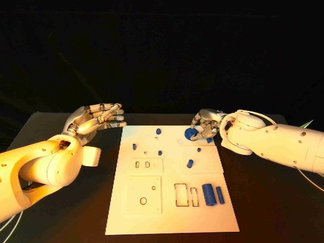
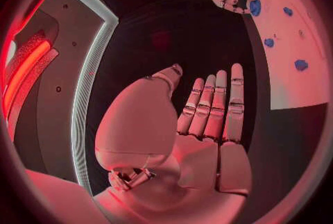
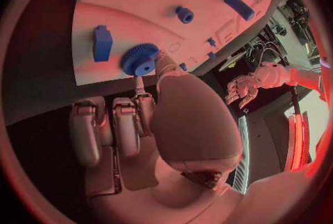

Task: Assemble the parts on the task board

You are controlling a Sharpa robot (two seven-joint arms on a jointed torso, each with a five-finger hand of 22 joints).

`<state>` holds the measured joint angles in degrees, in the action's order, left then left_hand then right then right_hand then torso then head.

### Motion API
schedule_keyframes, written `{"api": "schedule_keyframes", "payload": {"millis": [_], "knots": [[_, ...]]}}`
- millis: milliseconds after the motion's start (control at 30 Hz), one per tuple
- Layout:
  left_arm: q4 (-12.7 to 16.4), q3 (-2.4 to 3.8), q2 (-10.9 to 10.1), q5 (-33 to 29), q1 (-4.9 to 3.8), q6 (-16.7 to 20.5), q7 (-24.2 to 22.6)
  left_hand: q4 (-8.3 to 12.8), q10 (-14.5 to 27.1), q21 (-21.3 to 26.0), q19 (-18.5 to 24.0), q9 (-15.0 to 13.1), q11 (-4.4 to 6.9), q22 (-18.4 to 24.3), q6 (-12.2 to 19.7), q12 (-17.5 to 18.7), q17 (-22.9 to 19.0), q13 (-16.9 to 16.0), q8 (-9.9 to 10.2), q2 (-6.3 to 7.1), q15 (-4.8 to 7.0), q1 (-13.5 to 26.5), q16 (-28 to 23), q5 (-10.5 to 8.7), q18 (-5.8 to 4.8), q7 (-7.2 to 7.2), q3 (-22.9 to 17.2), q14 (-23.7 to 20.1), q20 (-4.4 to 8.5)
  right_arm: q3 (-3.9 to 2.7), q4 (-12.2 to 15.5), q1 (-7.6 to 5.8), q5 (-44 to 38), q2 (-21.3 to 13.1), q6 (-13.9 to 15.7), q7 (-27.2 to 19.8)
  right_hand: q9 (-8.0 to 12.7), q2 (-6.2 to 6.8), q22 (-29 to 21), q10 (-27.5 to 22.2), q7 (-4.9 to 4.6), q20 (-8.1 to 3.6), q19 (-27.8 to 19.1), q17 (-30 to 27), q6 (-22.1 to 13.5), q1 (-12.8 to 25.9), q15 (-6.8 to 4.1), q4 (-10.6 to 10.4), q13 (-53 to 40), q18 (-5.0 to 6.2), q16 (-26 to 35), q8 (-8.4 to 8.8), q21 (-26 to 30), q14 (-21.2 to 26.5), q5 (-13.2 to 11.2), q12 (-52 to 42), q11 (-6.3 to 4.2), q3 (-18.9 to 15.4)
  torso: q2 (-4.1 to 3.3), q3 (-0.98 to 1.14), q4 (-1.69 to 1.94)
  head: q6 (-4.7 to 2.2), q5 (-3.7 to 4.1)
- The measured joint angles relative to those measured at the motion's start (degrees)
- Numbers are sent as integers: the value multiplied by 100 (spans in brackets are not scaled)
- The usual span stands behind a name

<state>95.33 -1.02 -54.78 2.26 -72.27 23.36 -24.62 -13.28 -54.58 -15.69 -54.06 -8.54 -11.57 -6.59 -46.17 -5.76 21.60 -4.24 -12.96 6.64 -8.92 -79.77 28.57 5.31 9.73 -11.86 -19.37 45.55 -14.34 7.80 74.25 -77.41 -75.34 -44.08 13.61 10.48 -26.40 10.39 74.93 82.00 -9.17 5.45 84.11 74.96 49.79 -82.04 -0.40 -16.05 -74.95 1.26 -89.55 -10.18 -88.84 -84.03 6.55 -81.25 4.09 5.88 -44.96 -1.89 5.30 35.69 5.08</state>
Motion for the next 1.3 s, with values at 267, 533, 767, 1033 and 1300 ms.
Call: {"api": "schedule_keyframes", "payload": {"millis": [267,533,767,1033,1300], "knots": [[-8,0,1,-1,0,0,1,0,21,0,0,0,21,-6,0,0,0,0,0,0,0,0,0,0,0,0,0,0,0,-2,-31,8,13,14,-10,4,-5,-23,-1,0,18,0,0,0,18,-23,0,0,1,0,0,0,0,0,0,0,0,32,-2,3,-4,6,-7],[-11,0,2,-2,0,0,3,0,21,0,0,0,21,-5,0,0,-1,0,0,0,0,0,0,0,0,0,0,0,0,-7,-58,8,39,35,-27,2,-9,-159,-1,23,36,0,0,-1,78,-99,0,58,1,0,0,-44,0,0,0,-29,17,182,-1,0,0,21,-10],[-13,-1,-1,-3,0,0,5,0,21,0,0,0,21,-5,0,0,0,0,0,0,0,0,0,0,0,0,0,0,0,-12,-77,8,86,39,-53,-17,9,-273,-2,41,10,0,0,-2,152,-152,0,111,2,0,0,-43,-22,0,-1,-50,0,441,0,-3,-3,27,-13],[-13,-1,-3,-3,0,0,7,0,21,-22,1,0,21,-9,21,0,3,0,0,0,0,0,23,0,0,21,0,0,0,-18,-82,10,114,41,-76,-43,53,-271,-2,62,35,0,0,-2,241,-150,-1,192,2,1,-23,-37,-23,0,-5,-86,-20,760,1,-3,-2,40,-14],[-12,-1,-5,-4,0,0,16,0,21,-22,1,0,21,-9,21,0,3,0,0,0,0,0,23,0,0,21,0,0,0,-22,5,48,11,33,-9,-88,105,-270,-2,158,44,0,0,-3,332,-150,0,285,3,-89,-22,14,-96,0,-17,-177,-26,1012,3,-1,-2,51,-18]]}}
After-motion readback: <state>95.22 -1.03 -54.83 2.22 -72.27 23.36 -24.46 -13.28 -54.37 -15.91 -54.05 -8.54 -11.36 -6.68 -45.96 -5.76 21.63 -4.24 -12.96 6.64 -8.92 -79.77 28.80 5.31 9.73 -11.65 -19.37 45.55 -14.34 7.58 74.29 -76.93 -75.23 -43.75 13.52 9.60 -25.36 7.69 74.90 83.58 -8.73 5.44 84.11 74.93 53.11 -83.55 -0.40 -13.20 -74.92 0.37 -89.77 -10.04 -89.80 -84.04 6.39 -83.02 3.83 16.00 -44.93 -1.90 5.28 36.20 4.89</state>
